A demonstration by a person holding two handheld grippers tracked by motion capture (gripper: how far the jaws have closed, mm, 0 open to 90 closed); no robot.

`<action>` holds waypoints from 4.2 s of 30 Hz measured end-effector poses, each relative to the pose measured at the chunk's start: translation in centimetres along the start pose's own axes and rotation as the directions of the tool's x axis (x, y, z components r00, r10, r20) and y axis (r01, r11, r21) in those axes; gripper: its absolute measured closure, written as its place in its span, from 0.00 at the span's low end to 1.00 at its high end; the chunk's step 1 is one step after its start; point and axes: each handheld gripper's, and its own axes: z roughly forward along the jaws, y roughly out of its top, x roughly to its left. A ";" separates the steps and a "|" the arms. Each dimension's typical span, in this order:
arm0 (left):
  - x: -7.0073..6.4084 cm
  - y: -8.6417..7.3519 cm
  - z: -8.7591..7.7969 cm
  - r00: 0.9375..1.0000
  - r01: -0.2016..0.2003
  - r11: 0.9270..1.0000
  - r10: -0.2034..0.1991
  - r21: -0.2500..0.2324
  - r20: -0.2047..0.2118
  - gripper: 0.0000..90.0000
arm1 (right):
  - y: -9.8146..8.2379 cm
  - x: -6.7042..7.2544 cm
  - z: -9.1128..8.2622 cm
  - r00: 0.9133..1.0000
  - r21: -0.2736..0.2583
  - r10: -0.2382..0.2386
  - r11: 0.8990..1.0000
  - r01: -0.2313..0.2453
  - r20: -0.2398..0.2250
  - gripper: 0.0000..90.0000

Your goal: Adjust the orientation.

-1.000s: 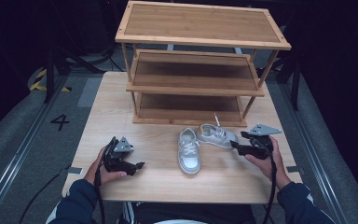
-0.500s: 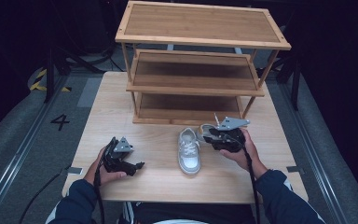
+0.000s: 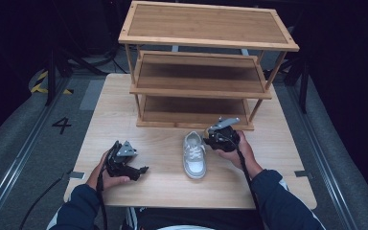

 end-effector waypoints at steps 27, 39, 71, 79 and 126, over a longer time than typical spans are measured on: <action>0.0 0.1 0.1 1.000 0.001 1.000 -0.001 0.000 0.001 0.16 | -2.9 1.4 -6.7 0.972 0.012 -0.173 0.984 0.177 -0.157 0.74; 0.0 0.1 0.1 1.000 -0.002 1.000 0.002 0.001 -0.002 0.16 | -2.0 1.8 -4.3 0.982 0.065 -0.117 0.990 0.128 -0.149 0.84; 0.0 0.1 0.1 1.000 -0.006 1.000 0.006 0.001 -0.008 0.16 | -4.0 3.4 -7.1 0.962 0.280 -0.172 0.932 0.229 -0.212 0.58; 0.0 0.1 0.1 1.000 -0.005 1.000 0.005 0.001 -0.008 0.16 | -4.1 2.4 -6.1 0.970 0.295 -0.081 0.944 0.149 -0.231 0.69; 0.0 0.1 0.0 1.000 -0.007 1.000 0.007 0.002 -0.007 0.16 | -4.2 0.3 -6.0 0.968 0.321 -0.049 0.938 0.129 -0.245 0.83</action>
